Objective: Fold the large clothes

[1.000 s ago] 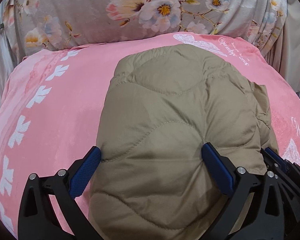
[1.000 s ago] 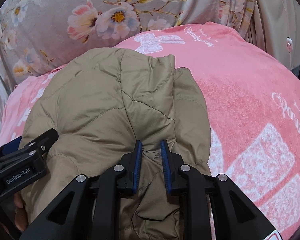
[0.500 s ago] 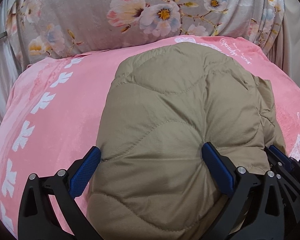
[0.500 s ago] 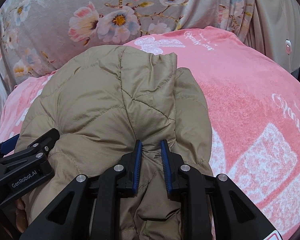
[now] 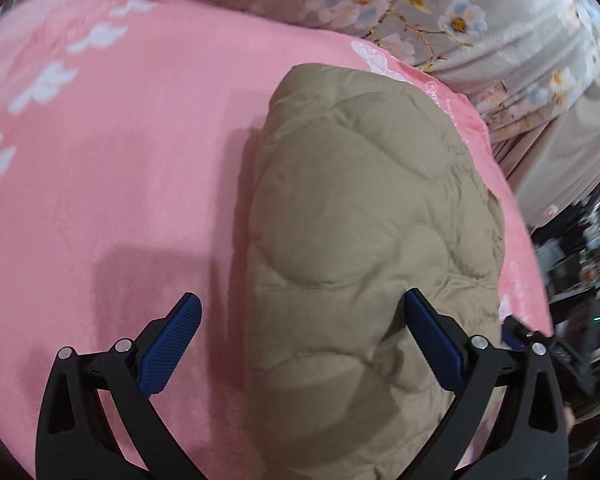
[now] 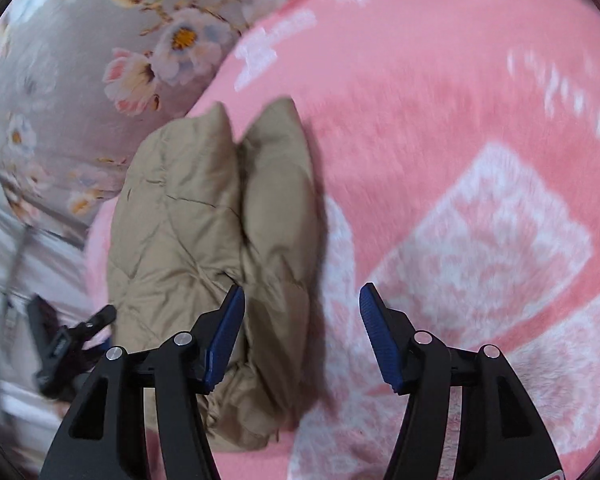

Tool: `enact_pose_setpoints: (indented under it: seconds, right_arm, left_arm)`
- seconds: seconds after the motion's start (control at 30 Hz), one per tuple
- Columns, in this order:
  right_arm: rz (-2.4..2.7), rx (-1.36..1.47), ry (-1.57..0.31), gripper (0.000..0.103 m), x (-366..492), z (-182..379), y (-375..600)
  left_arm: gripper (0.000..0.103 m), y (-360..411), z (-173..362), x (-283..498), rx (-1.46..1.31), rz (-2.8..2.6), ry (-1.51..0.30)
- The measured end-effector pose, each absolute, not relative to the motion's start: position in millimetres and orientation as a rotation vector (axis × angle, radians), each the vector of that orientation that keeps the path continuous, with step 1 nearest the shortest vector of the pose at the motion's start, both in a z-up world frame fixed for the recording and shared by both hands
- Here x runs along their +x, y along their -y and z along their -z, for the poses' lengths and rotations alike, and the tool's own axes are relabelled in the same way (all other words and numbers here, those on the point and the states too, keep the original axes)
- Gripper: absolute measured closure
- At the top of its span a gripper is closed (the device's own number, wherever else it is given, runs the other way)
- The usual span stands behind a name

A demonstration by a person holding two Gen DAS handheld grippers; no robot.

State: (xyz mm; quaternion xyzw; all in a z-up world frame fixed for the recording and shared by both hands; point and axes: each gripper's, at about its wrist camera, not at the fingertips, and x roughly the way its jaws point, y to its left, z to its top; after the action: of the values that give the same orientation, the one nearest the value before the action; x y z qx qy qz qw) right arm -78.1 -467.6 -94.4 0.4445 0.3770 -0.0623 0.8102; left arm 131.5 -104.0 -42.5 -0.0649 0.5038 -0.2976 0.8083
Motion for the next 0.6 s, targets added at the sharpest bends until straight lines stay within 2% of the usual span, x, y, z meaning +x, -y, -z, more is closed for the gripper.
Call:
enact_pose_setpoints:
  seconds: [0.13,0.3,0.5,0.53,0.57,0.6]
  right_arm:
    - [-0.004,1.074,-0.833,0.043,-63,112,476]
    - [-0.106,1.082,-0.867,0.043,-24,115,459]
    - [-0.139,1.093,-0.824,0.044,5,113,447]
    - [-0.155,1.090,-0.809,0.056,9,113,444]
    - [-0.180,1.107,-0.790,0.069,11,114,442]
    - [-0.191,1.121,-0.765,0.076,12,112,440]
  left_arm:
    - [0.005,101,49,139,-0.199,0.694,-1.122]
    - [0.005,126,57,144,-0.201,0.793,-1.179]
    - [0.005,137,59,148,-0.233,0.759,-1.165]
    - [0.005,137,58,147,-0.231,0.762,-1.159]
    - [0.009,136,56,148,-0.228,0.760,-1.148]
    - [0.013,135,50,146,-0.210,0.754,-1.117]
